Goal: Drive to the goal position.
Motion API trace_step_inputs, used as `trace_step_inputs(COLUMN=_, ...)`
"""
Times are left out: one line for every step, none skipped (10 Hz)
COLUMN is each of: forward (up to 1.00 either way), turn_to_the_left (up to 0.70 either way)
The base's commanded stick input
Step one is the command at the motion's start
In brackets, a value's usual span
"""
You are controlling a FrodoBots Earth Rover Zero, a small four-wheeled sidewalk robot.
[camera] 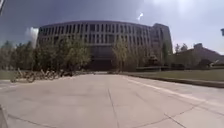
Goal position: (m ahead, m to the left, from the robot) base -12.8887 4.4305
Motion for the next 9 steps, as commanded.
trace_step_inputs(forward=1.0, turn_to_the_left=-0.31)
trace_step_inputs(forward=1.0, turn_to_the_left=-0.31)
trace_step_inputs(forward=1.0, turn_to_the_left=-0.31)
trace_step_inputs(forward=1.0, turn_to_the_left=-0.31)
trace_step_inputs(forward=1.0, turn_to_the_left=-0.31)
trace_step_inputs(forward=1.0, turn_to_the_left=-0.17)
trace_step_inputs(forward=1.0, turn_to_the_left=-0.01)
trace_step_inputs(forward=1.0, turn_to_the_left=0.09)
trace_step_inputs(forward=1.0, turn_to_the_left=0.09)
